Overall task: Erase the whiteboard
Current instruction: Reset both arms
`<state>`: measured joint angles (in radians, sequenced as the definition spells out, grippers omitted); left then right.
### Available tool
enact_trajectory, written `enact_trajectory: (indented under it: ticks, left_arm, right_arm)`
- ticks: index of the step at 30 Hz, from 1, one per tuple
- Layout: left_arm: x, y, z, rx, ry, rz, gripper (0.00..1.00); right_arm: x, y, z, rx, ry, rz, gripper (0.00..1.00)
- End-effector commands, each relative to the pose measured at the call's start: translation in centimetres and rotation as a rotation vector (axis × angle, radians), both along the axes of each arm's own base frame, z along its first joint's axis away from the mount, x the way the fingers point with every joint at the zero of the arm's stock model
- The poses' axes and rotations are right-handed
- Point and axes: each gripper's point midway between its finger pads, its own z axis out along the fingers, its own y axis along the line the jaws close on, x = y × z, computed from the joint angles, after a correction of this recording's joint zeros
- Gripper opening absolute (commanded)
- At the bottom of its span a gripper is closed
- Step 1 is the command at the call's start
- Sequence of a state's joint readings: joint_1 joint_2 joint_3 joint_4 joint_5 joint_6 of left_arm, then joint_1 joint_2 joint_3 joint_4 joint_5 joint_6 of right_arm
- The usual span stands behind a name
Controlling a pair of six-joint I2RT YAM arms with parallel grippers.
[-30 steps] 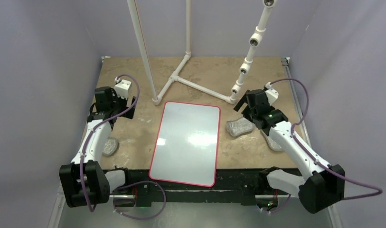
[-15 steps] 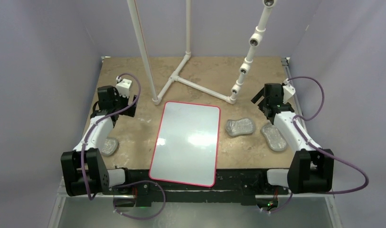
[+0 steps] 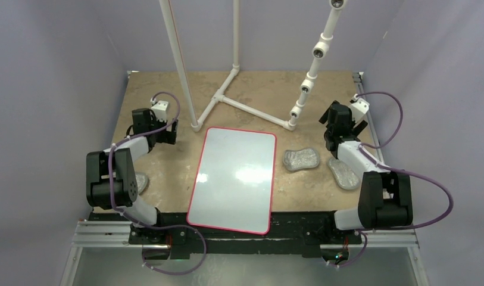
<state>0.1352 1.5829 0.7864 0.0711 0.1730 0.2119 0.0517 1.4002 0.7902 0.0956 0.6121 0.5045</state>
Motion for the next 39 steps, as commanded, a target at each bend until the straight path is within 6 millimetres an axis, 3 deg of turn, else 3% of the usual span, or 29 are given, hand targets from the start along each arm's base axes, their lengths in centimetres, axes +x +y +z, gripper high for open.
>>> enact_trajectory:
  ticks: [1, 8, 15, 17, 20, 23, 24, 25, 26, 27, 29, 30, 33, 39]
  left_arm:
    - [2.9, -0.8, 1.7, -0.097, -0.159, 0.025, 0.99]
    - [4.1, -1.7, 1.1, -0.183, -0.263, 0.037, 0.99]
    - [3.8, -2.4, 0.7, -0.253, -0.347, 0.082, 0.99]
    - [3.5, -2.2, 0.8, -0.245, -0.374, 0.099, 0.99]
    - [2.4, -2.7, 1.6, -0.218, -0.428, 0.089, 0.99]
    - [-0.1, -4.7, 2.8, -0.133, -0.543, 0.006, 0.99]
    - [-1.5, -5.4, 2.2, -0.101, -0.572, -0.04, 0.99]
    - [-2.4, -6.4, 3.5, -0.107, -0.663, -0.075, 0.99]
    - [-3.0, -6.5, 4.5, -0.109, -0.709, -0.081, 0.99]
    - [-3.3, -6.5, 3.6, -0.097, -0.659, -0.085, 0.99]
    - [-2.4, -6.6, 3.8, -0.102, -0.666, -0.085, 0.99]
    - [-2.2, -6.5, 3.5, -0.109, -0.653, -0.074, 0.99]
    - [-1.0, -6.2, 3.0, -0.11, -0.601, -0.057, 0.99]
    - [-1.0, -6.1, 2.9, -0.123, -0.602, -0.056, 0.99]
  right_arm:
    - [0.4, -1.7, 3.1, -0.115, -0.175, -0.047, 0.99]
    - [0.0, -0.7, 3.4, -0.21, -0.305, 0.086, 0.99]
    - [0.6, 1.8, 4.9, -0.276, -0.45, 0.266, 0.99]
    - [0.9, 2.1, 4.5, -0.281, -0.441, 0.287, 0.99]
    - [0.0, 2.1, 3.7, -0.284, -0.467, 0.285, 0.99]
    - [-1.4, 2.2, 3.4, -0.298, -0.513, 0.259, 0.99]
    - [-1.7, 2.3, 3.6, -0.315, -0.53, 0.243, 0.99]
    - [-2.1, 2.6, 4.2, -0.328, -0.559, 0.233, 0.99]
    - [-2.2, 3.2, 4.1, -0.345, -0.554, 0.258, 0.99]
    - [-2.1, 5.2, 3.7, -0.351, -0.563, 0.38, 0.99]
    - [-4.5, 7.3, 4.9, -0.492, -0.661, 0.51, 0.99]
    - [-4.2, 7.6, 4.7, -0.484, -0.648, 0.514, 0.99]
    - [-0.2, 5.7, 2.0, -0.349, -0.489, 0.449, 0.99]
    - [0.1, 5.1, 2.2, -0.323, -0.506, 0.474, 0.99]
